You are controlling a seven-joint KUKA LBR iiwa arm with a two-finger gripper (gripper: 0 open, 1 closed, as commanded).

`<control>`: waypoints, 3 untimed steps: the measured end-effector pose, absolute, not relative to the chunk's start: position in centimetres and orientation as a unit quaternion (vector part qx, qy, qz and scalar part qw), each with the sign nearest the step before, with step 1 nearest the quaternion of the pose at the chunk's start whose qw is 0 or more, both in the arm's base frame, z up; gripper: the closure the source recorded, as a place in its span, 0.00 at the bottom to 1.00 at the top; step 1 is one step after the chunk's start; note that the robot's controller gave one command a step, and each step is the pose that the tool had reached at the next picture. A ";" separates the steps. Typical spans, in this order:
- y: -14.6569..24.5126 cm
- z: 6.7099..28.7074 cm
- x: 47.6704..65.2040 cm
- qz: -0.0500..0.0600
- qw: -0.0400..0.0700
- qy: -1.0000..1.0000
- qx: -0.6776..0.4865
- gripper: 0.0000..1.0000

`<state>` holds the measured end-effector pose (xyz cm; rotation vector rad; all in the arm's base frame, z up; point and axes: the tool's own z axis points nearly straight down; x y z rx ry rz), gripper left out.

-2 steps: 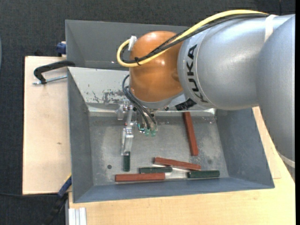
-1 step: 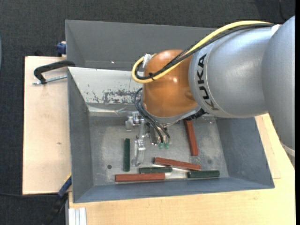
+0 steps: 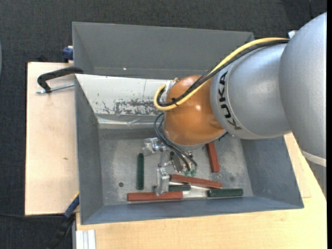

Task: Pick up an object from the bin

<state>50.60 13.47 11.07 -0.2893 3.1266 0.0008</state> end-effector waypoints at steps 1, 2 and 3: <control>16.0 9.0 50.9 0.000 0.001 0.990 -0.141 0.00; 17.0 11.1 52.3 0.001 0.001 0.972 -0.235 0.00; 12.8 10.3 50.8 0.001 0.002 0.951 -0.309 0.00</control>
Offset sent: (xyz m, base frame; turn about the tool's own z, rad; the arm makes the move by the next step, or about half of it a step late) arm 0.0264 0.0342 0.0199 -0.3241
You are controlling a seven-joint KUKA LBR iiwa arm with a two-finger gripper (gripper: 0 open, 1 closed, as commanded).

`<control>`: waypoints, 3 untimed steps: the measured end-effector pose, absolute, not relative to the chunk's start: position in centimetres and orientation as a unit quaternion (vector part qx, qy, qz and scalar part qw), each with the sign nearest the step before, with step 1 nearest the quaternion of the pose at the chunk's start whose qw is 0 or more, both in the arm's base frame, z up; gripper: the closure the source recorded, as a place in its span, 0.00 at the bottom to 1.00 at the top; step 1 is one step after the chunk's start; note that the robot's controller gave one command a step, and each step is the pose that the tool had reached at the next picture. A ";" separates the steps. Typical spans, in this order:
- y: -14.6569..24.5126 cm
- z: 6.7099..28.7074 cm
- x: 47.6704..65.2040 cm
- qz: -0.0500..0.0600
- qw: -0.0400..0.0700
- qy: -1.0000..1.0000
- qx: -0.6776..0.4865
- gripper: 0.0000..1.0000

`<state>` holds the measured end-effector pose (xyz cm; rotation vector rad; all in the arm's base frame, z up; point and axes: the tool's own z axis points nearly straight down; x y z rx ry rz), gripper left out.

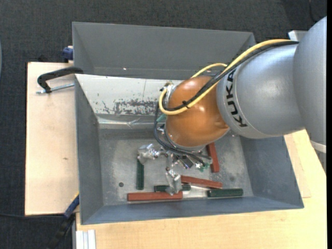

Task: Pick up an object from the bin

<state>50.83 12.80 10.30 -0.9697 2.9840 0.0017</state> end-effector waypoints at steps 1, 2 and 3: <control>14.9 8.3 55.5 -0.001 0.002 0.917 -0.398 0.00; 17.9 7.1 50.9 0.001 0.001 0.867 -0.498 1.00; 17.9 7.1 51.0 0.001 0.001 0.867 -0.498 1.00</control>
Offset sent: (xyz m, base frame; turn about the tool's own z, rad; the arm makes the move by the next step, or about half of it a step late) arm 0.0008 0.0487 -0.0328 -0.4165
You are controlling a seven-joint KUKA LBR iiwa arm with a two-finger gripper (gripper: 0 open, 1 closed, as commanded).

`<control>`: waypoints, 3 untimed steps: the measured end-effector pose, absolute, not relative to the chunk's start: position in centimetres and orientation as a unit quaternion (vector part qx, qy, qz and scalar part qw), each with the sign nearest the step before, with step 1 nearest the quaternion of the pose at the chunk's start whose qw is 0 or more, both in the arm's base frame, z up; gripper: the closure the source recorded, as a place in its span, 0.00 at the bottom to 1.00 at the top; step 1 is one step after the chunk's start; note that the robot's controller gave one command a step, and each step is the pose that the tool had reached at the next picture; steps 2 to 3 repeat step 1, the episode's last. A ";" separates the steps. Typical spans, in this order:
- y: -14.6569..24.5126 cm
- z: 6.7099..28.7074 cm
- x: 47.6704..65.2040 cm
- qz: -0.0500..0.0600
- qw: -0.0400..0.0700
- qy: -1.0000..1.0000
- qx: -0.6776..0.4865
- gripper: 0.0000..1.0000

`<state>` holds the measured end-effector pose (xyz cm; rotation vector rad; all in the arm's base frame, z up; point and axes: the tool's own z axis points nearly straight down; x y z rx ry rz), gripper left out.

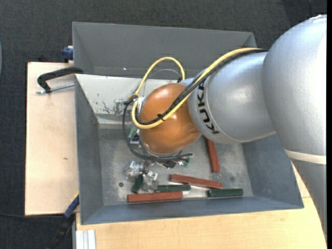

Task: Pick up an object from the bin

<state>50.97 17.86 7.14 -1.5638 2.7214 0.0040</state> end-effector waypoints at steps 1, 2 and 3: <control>19.0 23.3 57.8 0.000 0.005 0.865 -0.503 1.00; 19.0 23.3 57.8 0.000 0.005 0.865 -0.503 1.00; 19.0 23.3 57.8 0.000 0.005 0.865 -0.503 1.00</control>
Offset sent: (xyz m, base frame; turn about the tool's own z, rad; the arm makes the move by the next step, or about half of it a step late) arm 0.0000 0.0000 0.0000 0.0000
